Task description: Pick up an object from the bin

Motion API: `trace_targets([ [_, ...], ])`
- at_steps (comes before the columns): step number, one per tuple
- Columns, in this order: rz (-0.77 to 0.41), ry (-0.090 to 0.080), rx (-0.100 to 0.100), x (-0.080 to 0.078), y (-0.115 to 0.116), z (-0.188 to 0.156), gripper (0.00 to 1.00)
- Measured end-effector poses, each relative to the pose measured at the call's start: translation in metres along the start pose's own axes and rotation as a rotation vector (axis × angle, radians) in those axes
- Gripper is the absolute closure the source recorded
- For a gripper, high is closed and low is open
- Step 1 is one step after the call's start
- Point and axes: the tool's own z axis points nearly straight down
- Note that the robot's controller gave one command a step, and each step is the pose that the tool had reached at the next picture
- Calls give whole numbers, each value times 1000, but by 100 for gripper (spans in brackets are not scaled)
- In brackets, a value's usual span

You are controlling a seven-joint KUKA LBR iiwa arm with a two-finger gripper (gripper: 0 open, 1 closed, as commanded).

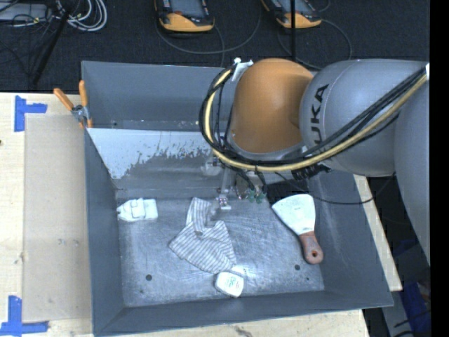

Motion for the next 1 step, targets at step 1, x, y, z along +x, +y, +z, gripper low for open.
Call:
trace_targets([
  [1, 109, -4, -4, 18, -6, 103, 100],
])
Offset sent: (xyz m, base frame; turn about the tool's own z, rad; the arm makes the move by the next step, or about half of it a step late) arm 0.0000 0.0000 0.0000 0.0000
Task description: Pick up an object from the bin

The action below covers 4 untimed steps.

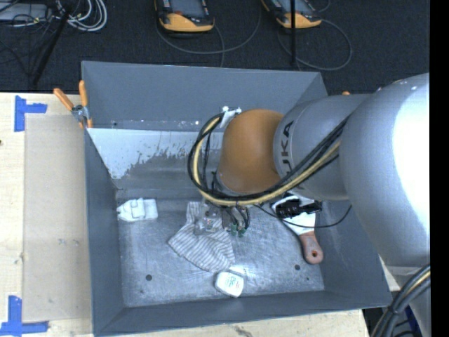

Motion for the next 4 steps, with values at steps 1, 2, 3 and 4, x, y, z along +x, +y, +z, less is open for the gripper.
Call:
trace_targets([
  [1, 0, 0, 0, 0, 0, 0, 100],
  [2, 0, 10, 5, 1, -4, -43, 100],
  [3, -34, 3, 4, 2, -2, -81, 100],
  [4, -67, 8, 5, 2, -6, -120, 100],
])
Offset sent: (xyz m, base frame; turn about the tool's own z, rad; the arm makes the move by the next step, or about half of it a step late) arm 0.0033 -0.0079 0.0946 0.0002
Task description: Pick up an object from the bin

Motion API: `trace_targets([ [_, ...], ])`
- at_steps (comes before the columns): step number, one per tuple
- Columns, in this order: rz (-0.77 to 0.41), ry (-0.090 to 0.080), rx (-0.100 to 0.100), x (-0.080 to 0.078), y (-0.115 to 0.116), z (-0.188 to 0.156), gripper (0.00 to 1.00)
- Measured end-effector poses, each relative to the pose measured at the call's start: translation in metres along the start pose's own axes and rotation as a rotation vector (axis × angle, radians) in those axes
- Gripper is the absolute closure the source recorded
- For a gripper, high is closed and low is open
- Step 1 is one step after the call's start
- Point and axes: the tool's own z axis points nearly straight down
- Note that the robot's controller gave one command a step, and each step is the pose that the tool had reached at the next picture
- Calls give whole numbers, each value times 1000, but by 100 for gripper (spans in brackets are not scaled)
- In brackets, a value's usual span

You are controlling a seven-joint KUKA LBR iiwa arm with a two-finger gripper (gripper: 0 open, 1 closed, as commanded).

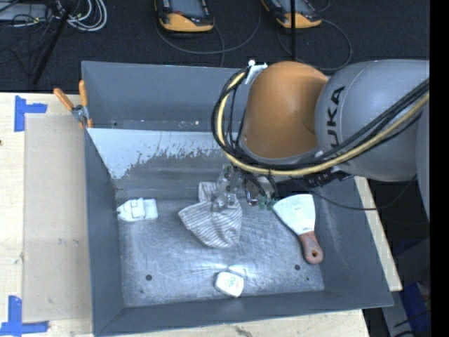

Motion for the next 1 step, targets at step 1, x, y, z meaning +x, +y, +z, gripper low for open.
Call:
trace_targets([
  [1, 17, -7, -2, 4, -4, -156, 100],
])
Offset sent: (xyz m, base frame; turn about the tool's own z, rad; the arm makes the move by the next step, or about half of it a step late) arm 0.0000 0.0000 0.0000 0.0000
